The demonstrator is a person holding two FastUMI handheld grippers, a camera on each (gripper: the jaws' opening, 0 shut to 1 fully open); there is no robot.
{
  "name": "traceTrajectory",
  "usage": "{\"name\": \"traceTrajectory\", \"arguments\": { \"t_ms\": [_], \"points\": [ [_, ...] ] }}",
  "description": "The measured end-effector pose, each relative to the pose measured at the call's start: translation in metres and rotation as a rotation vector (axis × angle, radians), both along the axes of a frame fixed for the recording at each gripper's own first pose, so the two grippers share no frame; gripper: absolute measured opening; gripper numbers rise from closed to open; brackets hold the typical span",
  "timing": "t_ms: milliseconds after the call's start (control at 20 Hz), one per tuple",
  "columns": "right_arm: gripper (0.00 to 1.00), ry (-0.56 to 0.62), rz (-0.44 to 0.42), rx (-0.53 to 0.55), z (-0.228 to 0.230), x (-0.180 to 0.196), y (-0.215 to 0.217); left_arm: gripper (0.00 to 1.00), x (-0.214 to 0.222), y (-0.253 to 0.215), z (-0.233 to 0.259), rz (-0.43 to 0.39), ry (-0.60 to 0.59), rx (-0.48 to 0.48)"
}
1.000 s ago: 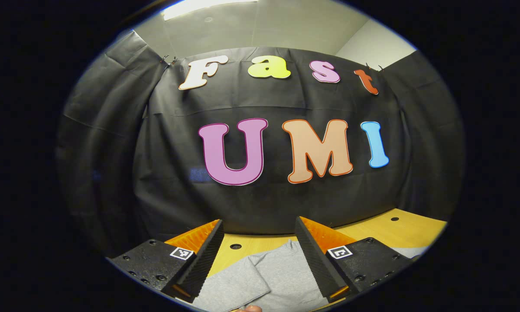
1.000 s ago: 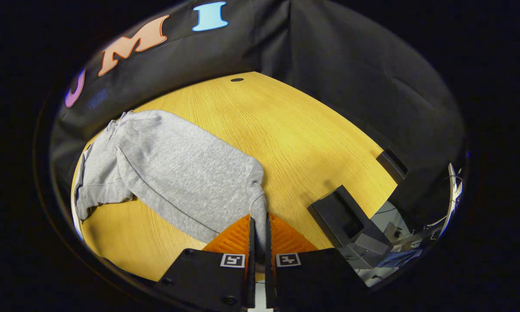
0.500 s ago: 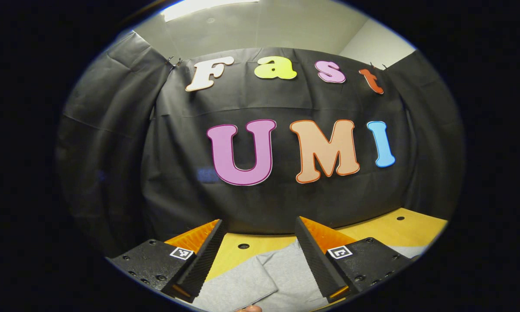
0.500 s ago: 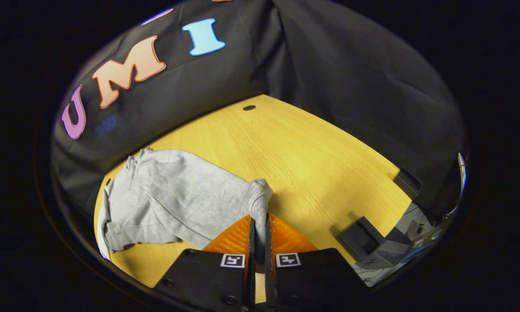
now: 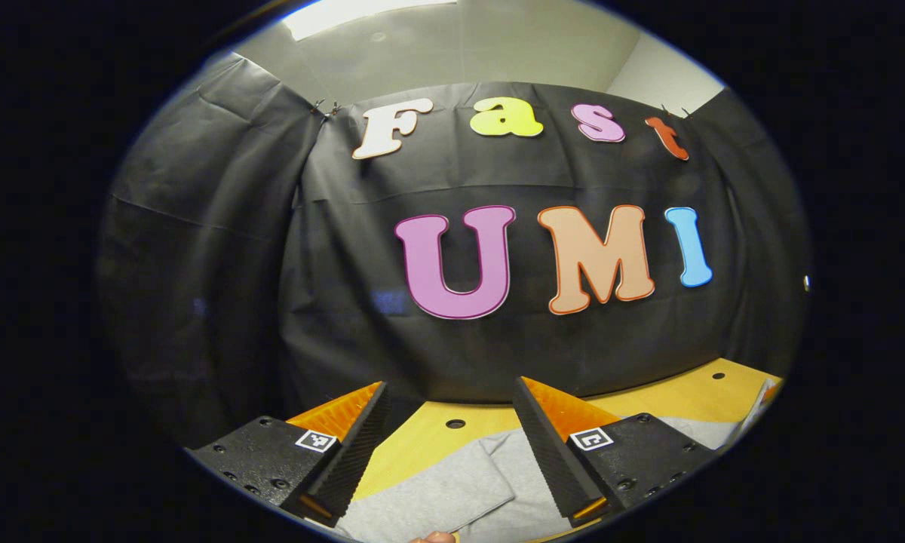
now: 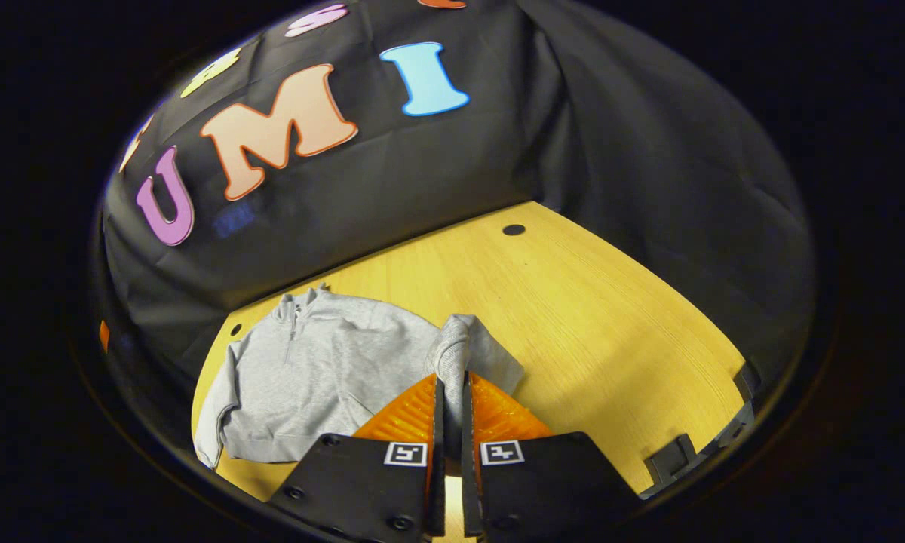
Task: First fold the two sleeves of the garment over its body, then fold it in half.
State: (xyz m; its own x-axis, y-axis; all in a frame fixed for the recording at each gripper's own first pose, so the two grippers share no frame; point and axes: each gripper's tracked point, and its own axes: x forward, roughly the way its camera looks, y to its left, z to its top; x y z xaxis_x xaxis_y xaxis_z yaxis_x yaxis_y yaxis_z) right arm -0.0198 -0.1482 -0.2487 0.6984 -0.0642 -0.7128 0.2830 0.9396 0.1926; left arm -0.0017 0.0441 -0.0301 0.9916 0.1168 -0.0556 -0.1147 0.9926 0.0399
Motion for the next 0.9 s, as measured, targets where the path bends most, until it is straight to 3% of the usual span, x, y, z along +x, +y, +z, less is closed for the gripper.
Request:
{"name": "traceTrajectory", "arguments": {
  "t_ms": [900],
  "points": [
    [0.11, -0.110, 0.225, 0.101, 0.026, 0.128, 0.148, 0.96, -0.047, 0.094, -0.016, 0.229, 0.062, 0.026]
  ]
}}
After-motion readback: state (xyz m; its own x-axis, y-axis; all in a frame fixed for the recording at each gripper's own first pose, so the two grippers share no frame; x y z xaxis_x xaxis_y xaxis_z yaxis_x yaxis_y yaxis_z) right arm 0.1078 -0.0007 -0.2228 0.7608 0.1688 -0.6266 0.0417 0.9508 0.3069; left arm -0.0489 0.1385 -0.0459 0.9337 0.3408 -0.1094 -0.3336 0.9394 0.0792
